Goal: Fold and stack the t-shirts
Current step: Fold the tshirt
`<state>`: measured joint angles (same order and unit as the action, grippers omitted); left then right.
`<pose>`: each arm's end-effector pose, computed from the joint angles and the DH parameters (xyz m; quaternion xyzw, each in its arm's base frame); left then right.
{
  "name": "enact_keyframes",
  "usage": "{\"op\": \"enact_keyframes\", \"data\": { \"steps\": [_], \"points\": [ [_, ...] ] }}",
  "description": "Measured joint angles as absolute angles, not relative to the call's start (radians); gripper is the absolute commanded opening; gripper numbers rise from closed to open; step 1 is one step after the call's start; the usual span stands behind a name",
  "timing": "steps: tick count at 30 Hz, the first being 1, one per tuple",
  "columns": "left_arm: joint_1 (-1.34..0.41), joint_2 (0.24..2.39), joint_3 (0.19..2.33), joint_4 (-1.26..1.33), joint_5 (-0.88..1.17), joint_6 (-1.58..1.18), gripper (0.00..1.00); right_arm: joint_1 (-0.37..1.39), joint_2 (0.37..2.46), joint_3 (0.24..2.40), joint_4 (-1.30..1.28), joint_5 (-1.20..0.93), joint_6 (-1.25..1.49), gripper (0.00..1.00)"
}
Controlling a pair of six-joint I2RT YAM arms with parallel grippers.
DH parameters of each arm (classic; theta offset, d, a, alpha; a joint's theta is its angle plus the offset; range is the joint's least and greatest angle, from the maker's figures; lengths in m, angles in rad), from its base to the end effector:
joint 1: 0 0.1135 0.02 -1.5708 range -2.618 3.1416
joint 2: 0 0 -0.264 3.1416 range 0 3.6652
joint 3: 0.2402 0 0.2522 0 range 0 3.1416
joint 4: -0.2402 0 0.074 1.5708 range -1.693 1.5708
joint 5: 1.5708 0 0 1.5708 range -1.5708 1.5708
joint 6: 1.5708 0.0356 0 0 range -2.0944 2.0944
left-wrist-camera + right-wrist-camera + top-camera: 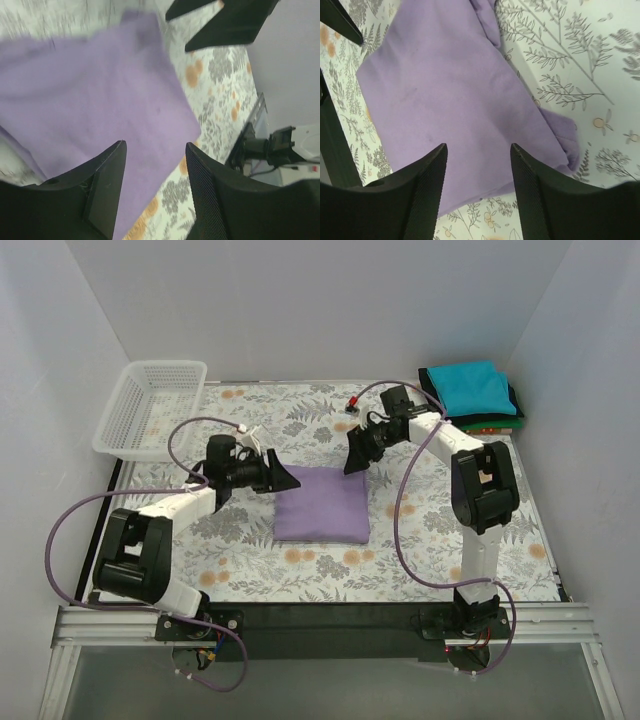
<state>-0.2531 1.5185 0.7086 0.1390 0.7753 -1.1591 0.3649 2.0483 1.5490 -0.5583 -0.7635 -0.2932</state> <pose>0.2808 -0.0984 0.1793 -0.2170 0.8215 -0.5203 0.0855 0.3967 0.1779 0.1965 -0.3795 0.8189 0.3686 0.2225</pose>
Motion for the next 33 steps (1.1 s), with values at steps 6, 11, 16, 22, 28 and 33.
{"op": "enact_keyframes", "data": {
  "steps": [6,11,16,22,28,33],
  "points": [
    [-0.197,1.545,0.884,0.098,0.727,-1.049,0.53,0.349,2.021,1.621,-0.551,-0.680,-0.286,0.66],
    [-0.178,1.652,0.954,0.028,0.664,-0.984,0.54,0.336,2.074,1.653,-0.550,-0.595,-0.266,0.67],
    [-0.178,1.694,0.966,-0.026,0.636,-0.947,0.54,0.331,2.128,1.653,-0.555,-0.558,-0.244,0.65],
    [-0.178,1.719,1.015,-0.046,0.636,-0.912,0.54,0.321,2.136,1.653,-0.555,-0.585,-0.219,0.61],
    [-0.178,1.721,1.022,-0.051,0.627,-0.909,0.55,0.314,2.172,1.653,-0.555,-0.613,-0.201,0.58],
    [-0.178,1.727,1.022,-0.054,0.583,-0.912,0.54,0.314,2.190,1.653,-0.558,-0.621,-0.193,0.57]
  ]
}}
